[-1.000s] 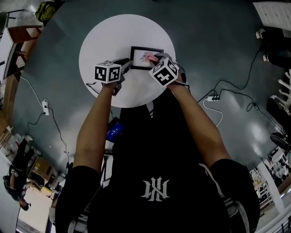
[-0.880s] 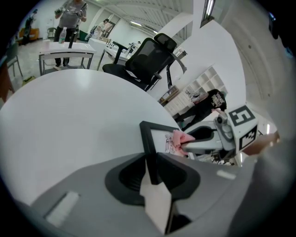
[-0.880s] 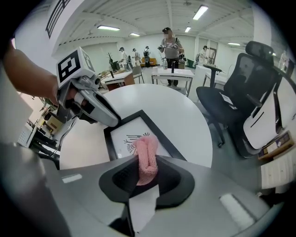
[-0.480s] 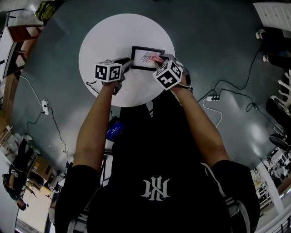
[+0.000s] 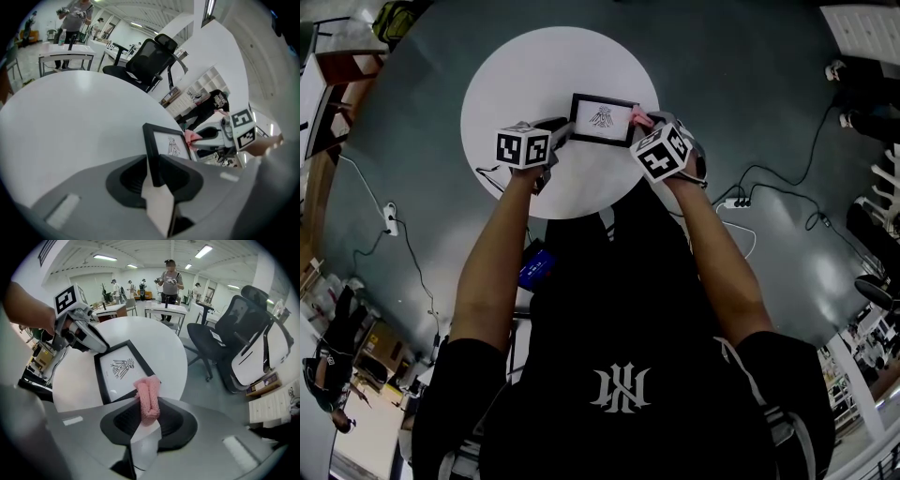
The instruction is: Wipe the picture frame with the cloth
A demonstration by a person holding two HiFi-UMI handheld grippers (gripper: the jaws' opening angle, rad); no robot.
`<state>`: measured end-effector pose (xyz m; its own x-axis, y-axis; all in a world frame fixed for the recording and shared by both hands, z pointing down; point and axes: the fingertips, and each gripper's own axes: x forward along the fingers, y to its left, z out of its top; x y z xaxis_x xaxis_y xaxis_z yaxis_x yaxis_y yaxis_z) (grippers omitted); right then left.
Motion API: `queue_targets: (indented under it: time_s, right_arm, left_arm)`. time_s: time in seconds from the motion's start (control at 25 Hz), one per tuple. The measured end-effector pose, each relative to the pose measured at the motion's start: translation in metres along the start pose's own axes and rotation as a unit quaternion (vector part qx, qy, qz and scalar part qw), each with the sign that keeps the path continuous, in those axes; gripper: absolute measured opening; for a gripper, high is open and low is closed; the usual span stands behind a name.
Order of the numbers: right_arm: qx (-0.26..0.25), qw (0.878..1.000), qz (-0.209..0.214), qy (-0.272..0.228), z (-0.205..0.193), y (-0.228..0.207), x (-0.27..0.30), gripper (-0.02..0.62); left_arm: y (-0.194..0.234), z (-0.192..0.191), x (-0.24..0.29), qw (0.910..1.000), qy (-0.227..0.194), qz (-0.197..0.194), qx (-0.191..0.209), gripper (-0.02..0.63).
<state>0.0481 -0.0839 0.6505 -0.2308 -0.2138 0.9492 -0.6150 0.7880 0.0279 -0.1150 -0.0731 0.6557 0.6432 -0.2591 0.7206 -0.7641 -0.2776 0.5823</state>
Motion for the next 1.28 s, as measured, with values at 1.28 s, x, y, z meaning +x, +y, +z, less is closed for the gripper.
queue_targets:
  time_s: [1.28]
  right_arm:
    - [-0.010, 0.985, 0.146, -0.091, 0.081, 0.108, 0.027, 0.081]
  left_arm:
    - [-0.021, -0.044, -0.002, 0.9981, 0.051, -0.026, 0.023, 0.089]
